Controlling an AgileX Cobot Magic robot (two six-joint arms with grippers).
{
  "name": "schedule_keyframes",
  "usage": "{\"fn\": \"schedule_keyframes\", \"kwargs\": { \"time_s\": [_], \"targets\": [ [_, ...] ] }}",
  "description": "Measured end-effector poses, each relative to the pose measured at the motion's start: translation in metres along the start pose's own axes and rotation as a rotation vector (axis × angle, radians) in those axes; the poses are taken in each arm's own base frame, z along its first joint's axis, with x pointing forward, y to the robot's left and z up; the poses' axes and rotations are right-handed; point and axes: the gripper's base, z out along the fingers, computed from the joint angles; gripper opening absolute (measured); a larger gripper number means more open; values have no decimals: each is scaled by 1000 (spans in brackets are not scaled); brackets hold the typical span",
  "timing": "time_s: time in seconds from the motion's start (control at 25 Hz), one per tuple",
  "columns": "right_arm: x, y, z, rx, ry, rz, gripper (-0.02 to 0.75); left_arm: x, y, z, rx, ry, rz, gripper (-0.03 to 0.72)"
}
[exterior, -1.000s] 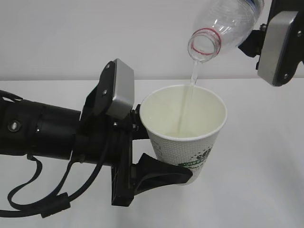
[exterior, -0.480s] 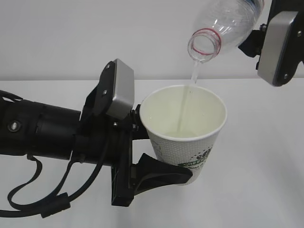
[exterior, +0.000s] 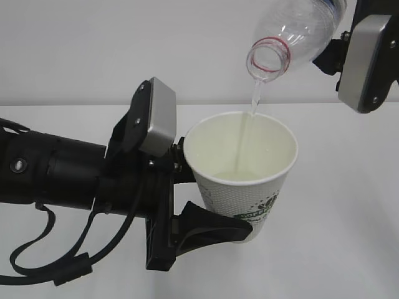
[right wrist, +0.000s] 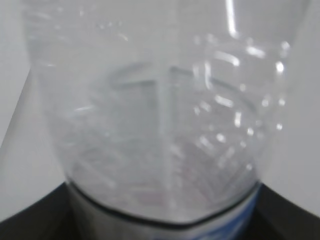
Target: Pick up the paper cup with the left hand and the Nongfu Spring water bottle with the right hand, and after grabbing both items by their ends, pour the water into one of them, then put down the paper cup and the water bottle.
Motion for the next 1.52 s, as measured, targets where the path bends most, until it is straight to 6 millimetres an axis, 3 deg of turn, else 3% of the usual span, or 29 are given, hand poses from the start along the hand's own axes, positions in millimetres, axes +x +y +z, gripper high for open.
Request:
{"fn": "schedule_keyframes", "kwargs": {
  "time_s": [1.52],
  "targets": [
    [0,0,0,-2,-3,-7,485,1,1,0,-8,13,-37,543]
  ]
}}
